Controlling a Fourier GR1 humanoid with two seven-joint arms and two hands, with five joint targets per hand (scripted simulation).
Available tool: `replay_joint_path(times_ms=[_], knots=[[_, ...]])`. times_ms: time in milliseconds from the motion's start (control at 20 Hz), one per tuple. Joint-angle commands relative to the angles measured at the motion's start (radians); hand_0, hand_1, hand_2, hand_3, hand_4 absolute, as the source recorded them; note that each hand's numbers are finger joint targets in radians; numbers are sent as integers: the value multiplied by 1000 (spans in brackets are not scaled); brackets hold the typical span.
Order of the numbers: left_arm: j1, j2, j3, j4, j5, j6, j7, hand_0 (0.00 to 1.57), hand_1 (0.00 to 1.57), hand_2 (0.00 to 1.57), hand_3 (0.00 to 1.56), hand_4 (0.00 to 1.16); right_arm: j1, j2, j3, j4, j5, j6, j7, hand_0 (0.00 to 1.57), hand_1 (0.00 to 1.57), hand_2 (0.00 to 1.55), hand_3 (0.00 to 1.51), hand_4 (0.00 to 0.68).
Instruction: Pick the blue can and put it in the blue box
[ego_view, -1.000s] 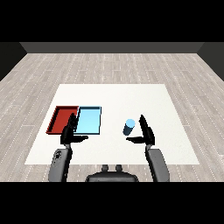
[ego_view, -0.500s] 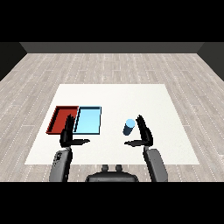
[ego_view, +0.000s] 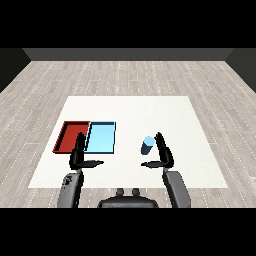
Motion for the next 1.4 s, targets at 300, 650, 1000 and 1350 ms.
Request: replay_joint_path(times_ms=[300, 650, 1000, 1350], knots=[[-83, 15, 36, 135, 3, -7, -79, 0, 0, 0, 0, 0, -6, -21, -49, 23, -22, 31, 17, 0, 0, 0, 0, 0], [-10, 5, 4, -10, -8, 25, 26, 0, 0, 0, 0, 0, -168, -19, -149, 271, -55, 28, 9, 0, 0, 0, 0, 0], [-29, 43, 42, 12, 8, -12, 8, 0, 0, 0, 0, 0, -184, -2, -133, 309, -42, -3, -6, 0, 0, 0, 0, 0], [-32, 5, 14, -13, -14, 34, 32, 0, 0, 0, 0, 0, -274, 10, -164, 492, -91, -8, -57, 0, 0, 0, 0, 0]])
